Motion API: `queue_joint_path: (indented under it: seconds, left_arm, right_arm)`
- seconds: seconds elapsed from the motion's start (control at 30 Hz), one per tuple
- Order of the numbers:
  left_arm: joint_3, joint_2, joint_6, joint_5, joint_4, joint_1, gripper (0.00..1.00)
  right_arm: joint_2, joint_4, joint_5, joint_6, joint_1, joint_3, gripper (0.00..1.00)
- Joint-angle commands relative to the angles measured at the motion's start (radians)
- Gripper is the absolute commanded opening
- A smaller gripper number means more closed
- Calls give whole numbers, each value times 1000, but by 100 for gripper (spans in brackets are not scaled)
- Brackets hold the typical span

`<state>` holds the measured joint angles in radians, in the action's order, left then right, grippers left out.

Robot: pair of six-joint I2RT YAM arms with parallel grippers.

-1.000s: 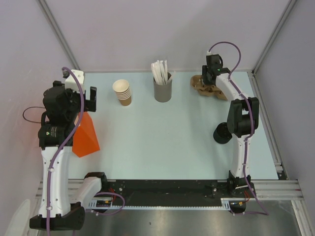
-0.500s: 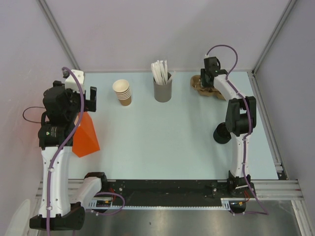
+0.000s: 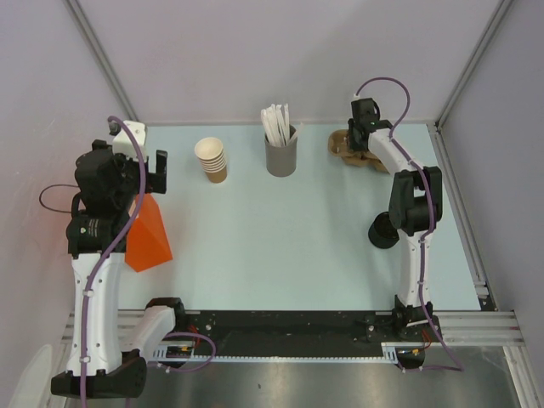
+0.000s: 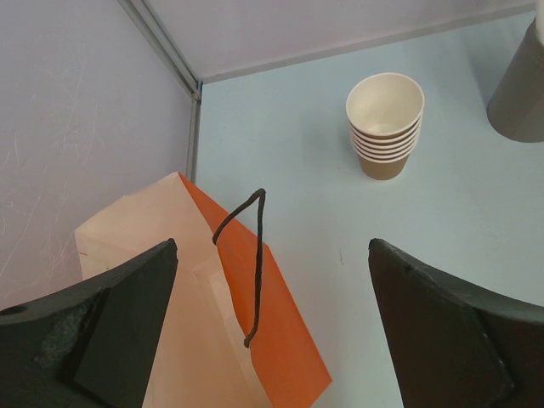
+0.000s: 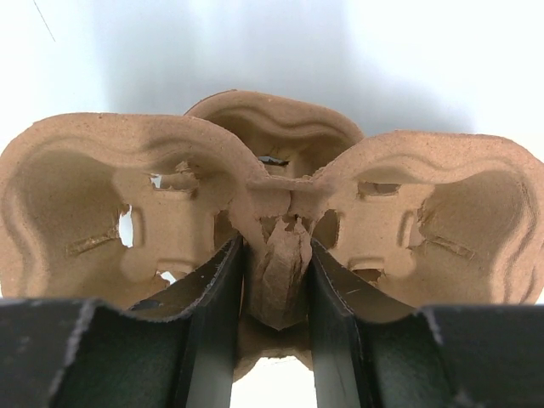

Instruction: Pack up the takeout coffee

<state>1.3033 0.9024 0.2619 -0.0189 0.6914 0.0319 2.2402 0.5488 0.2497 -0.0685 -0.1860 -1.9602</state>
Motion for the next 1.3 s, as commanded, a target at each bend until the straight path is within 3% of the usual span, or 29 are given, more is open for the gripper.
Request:
queue_joint_path:
  seconds: [0.0,0.3,0.53,0.67,1.03,1.17,1.23,1.27]
  left_arm:
    - [-1,-10,-20,11,-24,-1,100]
    - [69,13,36,-30,2,-1,100]
    - [172,46,99,-110,94,-1,99]
    - [154,43,109,-190,100,2,100]
    - [77,96,138,-154,53,5,100]
    - [62,133,143,-151,40,6,96]
    - [47,145,146,-148,20,8,91]
    - [42,148,146,-138,16,10,84]
  right_arm:
    - [-1,11,23,6,0,-28,27]
    - [-89,30,20,27,16,-37,24]
    - [-266,71,-50,24,68,-16,24]
    - [-398,102,-108,32,97,-5,24]
    - [-651,154,-216,47,99,63,25]
    - [-715,157,-237,47,97,92,26]
    - [-747,151,-237,45,97,109,26]
    - [-755,152,-239,45,97,112,26]
